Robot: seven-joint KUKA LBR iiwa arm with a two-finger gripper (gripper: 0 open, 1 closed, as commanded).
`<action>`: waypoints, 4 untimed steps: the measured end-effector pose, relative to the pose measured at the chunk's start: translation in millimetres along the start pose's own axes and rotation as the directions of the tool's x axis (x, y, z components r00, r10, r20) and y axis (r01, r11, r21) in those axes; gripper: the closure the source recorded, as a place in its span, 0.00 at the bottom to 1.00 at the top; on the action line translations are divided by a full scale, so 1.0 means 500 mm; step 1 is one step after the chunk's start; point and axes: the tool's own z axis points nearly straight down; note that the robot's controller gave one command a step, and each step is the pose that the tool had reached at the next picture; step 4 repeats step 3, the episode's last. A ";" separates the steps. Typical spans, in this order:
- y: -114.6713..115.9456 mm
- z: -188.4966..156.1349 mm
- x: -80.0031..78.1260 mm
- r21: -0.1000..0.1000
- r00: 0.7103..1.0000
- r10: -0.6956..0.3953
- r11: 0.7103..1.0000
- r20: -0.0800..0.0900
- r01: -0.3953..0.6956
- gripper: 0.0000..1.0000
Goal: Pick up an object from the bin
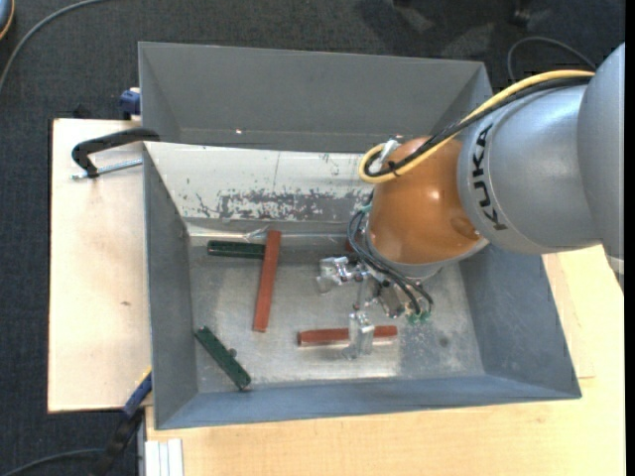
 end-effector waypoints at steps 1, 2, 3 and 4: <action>0.025 0.048 0.065 0.001 0.999 -0.037 0.999 0.004 0.037 0.00; 0.024 0.046 0.062 0.002 0.999 -0.036 0.999 0.007 0.036 1.00; -0.015 -0.281 0.031 0.006 0.999 -0.043 0.999 0.020 0.043 1.00; -0.015 -0.281 0.031 0.006 0.999 -0.043 0.999 0.020 0.043 1.00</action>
Offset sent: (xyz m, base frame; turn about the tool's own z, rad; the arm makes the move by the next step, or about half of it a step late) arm -0.0338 0.0032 -0.0234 -0.0373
